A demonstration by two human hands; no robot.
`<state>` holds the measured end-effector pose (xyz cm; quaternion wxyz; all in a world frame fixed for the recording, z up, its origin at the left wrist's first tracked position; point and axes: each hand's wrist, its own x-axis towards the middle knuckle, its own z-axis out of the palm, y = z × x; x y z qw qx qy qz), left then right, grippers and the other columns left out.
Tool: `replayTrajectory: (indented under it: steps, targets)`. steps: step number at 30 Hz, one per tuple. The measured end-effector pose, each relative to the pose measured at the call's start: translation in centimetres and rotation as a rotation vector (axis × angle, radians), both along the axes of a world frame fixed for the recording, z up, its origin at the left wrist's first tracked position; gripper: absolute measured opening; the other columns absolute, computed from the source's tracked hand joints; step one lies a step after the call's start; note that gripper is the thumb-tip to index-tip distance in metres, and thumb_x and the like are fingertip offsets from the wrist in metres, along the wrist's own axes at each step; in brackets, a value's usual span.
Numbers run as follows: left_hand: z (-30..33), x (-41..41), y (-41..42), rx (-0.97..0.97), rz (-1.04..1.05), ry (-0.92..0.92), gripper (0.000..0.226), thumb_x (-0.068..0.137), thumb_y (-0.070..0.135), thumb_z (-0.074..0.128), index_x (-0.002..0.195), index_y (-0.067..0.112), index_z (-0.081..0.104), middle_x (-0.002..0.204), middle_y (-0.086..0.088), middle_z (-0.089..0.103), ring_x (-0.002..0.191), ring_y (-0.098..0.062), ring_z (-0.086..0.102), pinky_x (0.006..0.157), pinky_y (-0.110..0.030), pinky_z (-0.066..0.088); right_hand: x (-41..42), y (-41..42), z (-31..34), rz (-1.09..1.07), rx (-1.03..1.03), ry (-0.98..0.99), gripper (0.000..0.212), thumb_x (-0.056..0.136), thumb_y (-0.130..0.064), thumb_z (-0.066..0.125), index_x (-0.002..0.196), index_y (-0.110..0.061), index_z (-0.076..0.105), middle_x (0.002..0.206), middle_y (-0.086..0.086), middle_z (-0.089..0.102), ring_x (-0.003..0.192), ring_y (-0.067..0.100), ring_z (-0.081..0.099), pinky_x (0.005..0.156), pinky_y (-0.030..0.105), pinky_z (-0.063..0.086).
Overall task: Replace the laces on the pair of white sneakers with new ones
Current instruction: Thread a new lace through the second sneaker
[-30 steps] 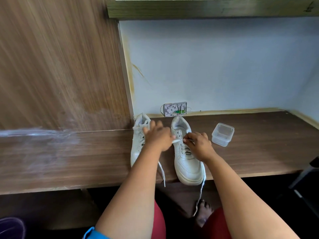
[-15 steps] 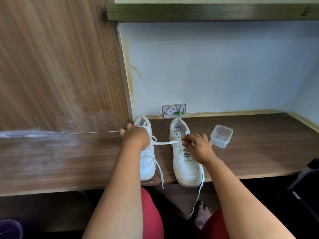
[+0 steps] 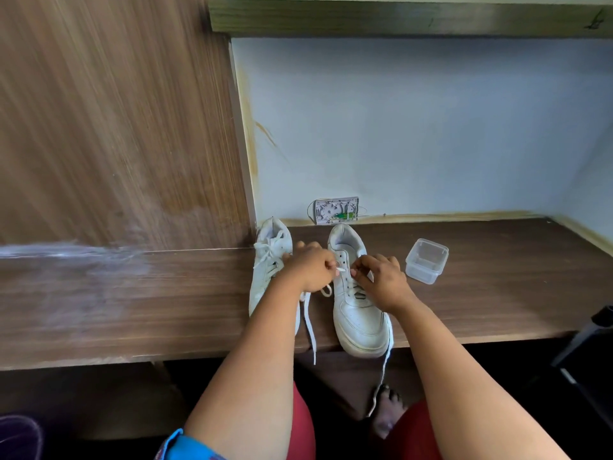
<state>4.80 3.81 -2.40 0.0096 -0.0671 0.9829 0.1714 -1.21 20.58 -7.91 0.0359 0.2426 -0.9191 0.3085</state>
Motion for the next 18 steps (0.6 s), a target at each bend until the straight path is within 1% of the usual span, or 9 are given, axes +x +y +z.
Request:
replayTrajectory:
  steps: [3,6,8,11,12,15,18]
  targets:
    - [1.3,0.9,-2.2,-0.083,0.057,0.058,0.009,0.09,0.036,0.059,0.083,0.031,0.061,0.123,0.004,0.049,0.127,-0.025,0.032,0.099,-0.046,0.027,0.4,0.0,0.6,0.018,0.1,0.026,0.017,0.094,-0.049,0.048,0.102,-0.037,0.058,0.103,-0.009,0.051,0.11,0.021,0.035,0.085,0.038,0.031]
    - [1.6,1.3,-2.2,-0.171,0.048,-0.066,0.009,0.092,0.031,0.055,0.089,0.032,0.063,0.126,0.001,0.05,0.134,-0.027,0.027,0.103,-0.05,0.023,0.9,-0.2,1.0,0.029,0.277,0.134,0.026,0.097,-0.047,0.042,0.117,-0.037,0.056,0.116,-0.003,0.049,0.115,0.024,0.034,0.089,0.041,0.029]
    - [1.1,0.8,-1.3,-0.179,0.023,-0.079,0.011,0.092,0.033,0.055,0.096,0.029,0.065,0.122,0.0,0.052,0.132,-0.026,0.03,0.101,-0.048,0.026,1.1,-0.4,1.2,0.004,0.358,0.148,0.03,0.099,-0.043,0.038,0.125,-0.036,0.052,0.122,0.0,0.047,0.117,0.026,0.034,0.092,0.044,0.03]
    - [0.2,-0.1,0.0,-0.07,-0.009,-0.012,0.025,0.091,0.049,0.054,0.103,0.029,0.061,0.118,0.004,0.058,0.123,-0.022,0.039,0.096,-0.043,0.03,1.1,-0.3,1.2,-0.013,0.335,0.109,0.029,0.099,-0.038,0.039,0.124,-0.033,0.053,0.12,0.002,0.046,0.116,0.026,0.035,0.092,0.044,0.032]
    - [-0.2,-0.4,0.4,-0.04,-0.021,0.008,0.026,0.091,0.051,0.053,0.103,0.029,0.061,0.115,0.005,0.061,0.12,-0.021,0.041,0.095,-0.042,0.031,1.1,-0.2,1.2,-0.008,0.328,0.114,0.027,0.098,-0.035,0.04,0.121,-0.032,0.054,0.118,0.001,0.047,0.114,0.026,0.035,0.091,0.043,0.033]
    - [-1.2,-0.7,1.2,-0.01,-0.049,0.037,0.02,0.096,0.04,0.049,0.102,0.024,0.059,0.108,0.002,0.064,0.117,-0.022,0.046,0.095,-0.038,0.034,0.8,0.1,1.2,0.011,0.245,0.1,0.028,0.093,-0.022,0.044,0.114,-0.029,0.06,0.11,-0.002,0.052,0.11,0.023,0.039,0.089,0.041,0.039]
    - [-1.4,-0.7,0.6,0.125,-0.047,0.063,0.011,0.097,0.029,0.051,0.092,0.023,0.058,0.095,0.002,0.063,0.108,-0.024,0.054,0.094,-0.037,0.042,0.4,0.6,1.3,0.023,0.099,0.069,0.036,0.085,-0.004,0.042,0.102,-0.023,0.067,0.101,-0.003,0.059,0.102,0.023,0.047,0.085,0.043,0.044]
